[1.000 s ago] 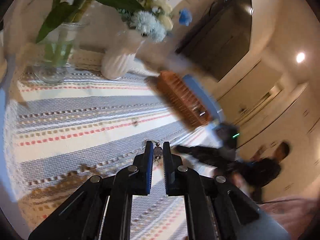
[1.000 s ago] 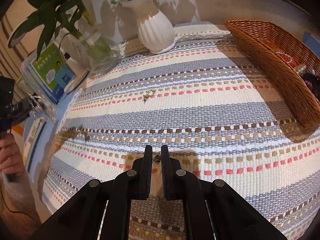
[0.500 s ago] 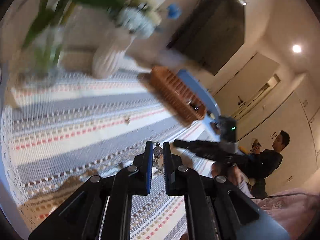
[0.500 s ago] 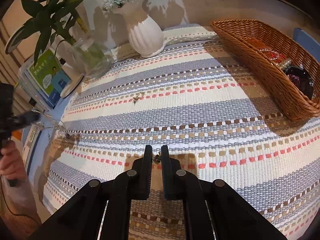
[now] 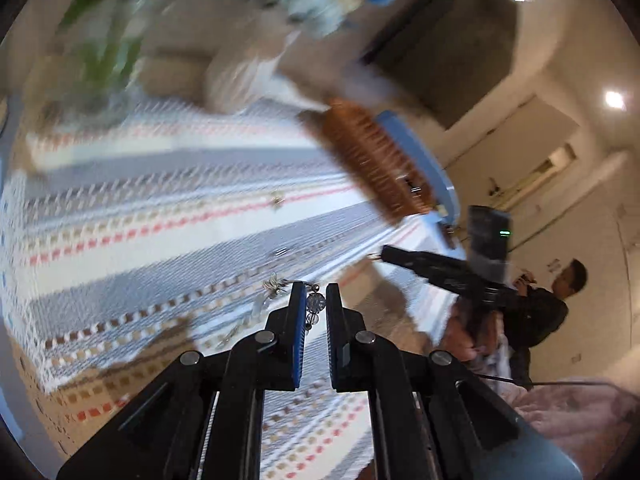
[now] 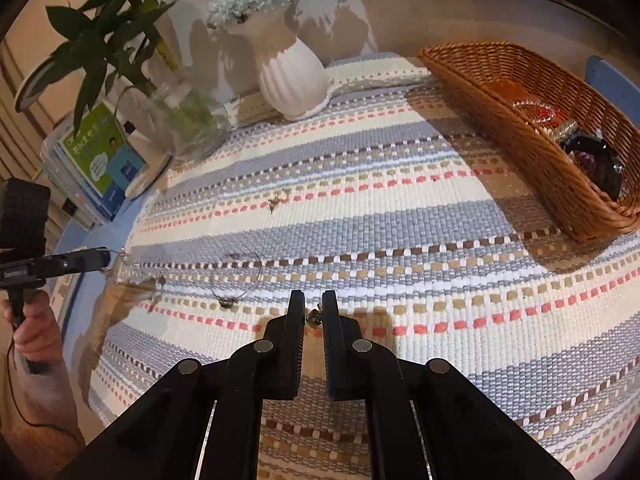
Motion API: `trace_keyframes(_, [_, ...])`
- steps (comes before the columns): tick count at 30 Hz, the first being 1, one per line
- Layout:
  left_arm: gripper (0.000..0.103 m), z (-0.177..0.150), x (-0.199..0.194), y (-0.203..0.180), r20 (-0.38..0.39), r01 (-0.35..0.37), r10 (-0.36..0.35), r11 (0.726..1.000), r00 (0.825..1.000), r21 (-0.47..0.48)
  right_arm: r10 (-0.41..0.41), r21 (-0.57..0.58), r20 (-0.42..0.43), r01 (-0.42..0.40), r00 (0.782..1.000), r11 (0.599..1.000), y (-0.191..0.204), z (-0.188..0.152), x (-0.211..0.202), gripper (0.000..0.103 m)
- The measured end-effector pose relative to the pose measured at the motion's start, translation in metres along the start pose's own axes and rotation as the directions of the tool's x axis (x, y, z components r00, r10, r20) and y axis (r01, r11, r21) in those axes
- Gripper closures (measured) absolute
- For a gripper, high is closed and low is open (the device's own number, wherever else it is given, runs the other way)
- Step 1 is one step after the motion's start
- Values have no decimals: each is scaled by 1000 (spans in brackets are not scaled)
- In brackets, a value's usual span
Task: Organize jewelry
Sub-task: 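Lift the necklace off the cloth with the left tool while the right tool holds the charm, then carry the necklace and charm over the wicker basket and open both tools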
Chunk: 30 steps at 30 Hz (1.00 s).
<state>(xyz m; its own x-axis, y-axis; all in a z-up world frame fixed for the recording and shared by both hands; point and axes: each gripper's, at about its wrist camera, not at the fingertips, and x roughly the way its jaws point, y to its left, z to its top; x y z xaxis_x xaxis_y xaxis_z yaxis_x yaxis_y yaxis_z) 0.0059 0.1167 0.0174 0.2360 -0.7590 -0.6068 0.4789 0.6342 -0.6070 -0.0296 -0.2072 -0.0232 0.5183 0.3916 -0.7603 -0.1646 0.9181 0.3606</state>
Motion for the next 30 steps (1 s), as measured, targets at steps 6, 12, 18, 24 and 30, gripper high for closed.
trace_keyframes(6, [96,15,3,-29,12,32,-33,997,999,67,137,65,18,-138,990,988,-10,5,-14,95])
trace_keyframes(12, [96,37,45,-47,-18,12,-11,997,1000,70,219,114,52,-223,974,968,-23,12,-35,95])
trace_keyframes(18, [96,87,97,-90,-62,39,-31,990,998,134,136,86,135,-149,981,985,-34,28,-75,95])
trace_keyframes(24, [96,152,165,-154,-85,83,-64,967,994,240,-32,86,260,10,965,996,-70,54,-121,94])
trace_keyframes(30, [96,196,252,-191,-87,65,-40,949,995,309,-204,177,310,155,928,972,-134,79,-130,94])
